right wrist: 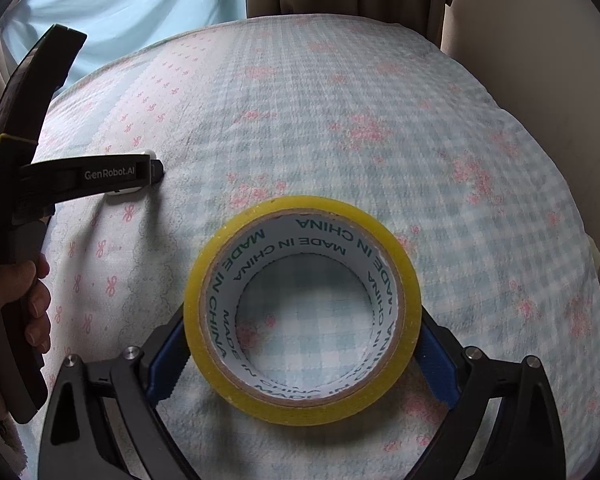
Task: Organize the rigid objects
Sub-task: 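Close the left gripper on the earbud case while the right gripper grasps the yellow tape roll, then carry the earbud case with the left gripper while the right gripper carries the tape to the box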
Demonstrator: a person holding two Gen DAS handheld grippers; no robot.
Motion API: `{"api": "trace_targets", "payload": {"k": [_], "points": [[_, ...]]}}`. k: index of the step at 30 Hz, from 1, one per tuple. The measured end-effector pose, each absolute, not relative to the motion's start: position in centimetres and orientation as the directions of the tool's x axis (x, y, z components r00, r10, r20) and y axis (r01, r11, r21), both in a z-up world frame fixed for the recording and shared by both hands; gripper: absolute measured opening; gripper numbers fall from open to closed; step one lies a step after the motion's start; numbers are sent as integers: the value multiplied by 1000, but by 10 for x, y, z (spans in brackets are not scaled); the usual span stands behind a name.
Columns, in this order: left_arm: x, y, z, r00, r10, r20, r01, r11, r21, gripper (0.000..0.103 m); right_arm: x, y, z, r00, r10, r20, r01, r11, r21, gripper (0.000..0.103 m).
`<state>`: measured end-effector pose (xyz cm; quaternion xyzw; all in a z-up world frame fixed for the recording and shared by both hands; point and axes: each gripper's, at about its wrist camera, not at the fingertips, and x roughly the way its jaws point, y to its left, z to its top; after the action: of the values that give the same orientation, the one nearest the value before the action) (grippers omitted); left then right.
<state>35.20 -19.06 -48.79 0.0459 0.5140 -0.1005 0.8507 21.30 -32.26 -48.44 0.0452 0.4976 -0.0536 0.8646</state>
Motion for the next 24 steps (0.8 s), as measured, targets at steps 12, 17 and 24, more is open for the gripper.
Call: {"api": "trace_targets", "payload": {"k": [12,17,24], "points": [[339,-190,-467,451,-147,-880,228,973,-46,57,208,-327,-471,511,-34,-859,166,984,59,96],[325,-191,-437,475,-170,-864,243,968,-57,57,202,-331,-452,528,-40,-848,173,983,61,96],[303,-180,-376,502,-195,-843,242,967,-79,57,193,-335,-407,542,-48,-839,188,980,65,96]]}}
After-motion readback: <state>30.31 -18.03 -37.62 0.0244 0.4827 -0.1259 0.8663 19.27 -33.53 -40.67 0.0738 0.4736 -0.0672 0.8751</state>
